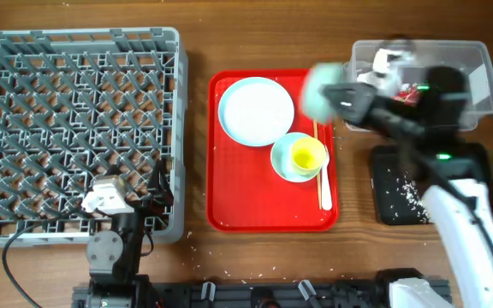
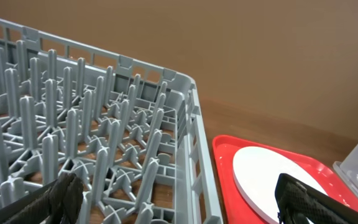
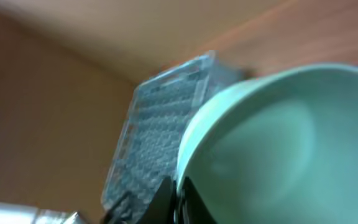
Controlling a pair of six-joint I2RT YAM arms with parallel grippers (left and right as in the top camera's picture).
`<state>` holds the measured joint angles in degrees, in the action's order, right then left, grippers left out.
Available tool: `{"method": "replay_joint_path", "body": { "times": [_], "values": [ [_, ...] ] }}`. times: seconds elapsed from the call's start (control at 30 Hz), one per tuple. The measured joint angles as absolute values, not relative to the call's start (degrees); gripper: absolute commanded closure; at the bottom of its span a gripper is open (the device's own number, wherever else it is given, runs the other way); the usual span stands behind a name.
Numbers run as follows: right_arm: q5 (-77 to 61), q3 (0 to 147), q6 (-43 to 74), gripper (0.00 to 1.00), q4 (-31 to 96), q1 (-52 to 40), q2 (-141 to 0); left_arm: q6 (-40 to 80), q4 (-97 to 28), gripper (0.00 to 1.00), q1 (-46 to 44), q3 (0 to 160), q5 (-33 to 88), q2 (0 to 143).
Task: Sort waste into correct bins and load items into the dishwasher rack
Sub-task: 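Place the emptied bowl onto the white plate with the right gripper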
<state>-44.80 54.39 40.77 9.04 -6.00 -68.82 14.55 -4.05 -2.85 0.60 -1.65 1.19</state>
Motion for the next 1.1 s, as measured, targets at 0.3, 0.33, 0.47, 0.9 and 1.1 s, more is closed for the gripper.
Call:
{"method": "replay_joint_path", "body": {
  "times": [0.3, 0.33, 0.47, 0.9, 1.1],
  "values": [
    [-30.1, 54.8, 55.2, 0.95, -32.6, -32.0, -96.9, 14.6, -4.1, 0.0, -3.0, 0.6, -1.7, 1.2],
    [-27.4, 54.8, 54.3, 0.95, -26.0, -31.9, -98.0, 14.6, -4.1, 0.0, -3.0, 0.6, -1.7, 1.2],
    [-13.5, 57.2, 42.4, 0.95, -3.7, -32.0, -98.4, 14.6, -4.0, 0.0, -3.0, 0.6, -1.7, 1.2],
    [-2.9, 58.6, 29.1, 0.7, -2.3, -31.9, -98.4, 14.6, -4.1, 0.0, -3.0, 0.6, -1.7, 1.2],
    [-3.8, 58.8, 33.7, 0.0, 9.1, -26.8, -85.8, 14.6, -4.0, 0.0, -3.0, 0.6, -1.7, 1.2]
  ]
}}
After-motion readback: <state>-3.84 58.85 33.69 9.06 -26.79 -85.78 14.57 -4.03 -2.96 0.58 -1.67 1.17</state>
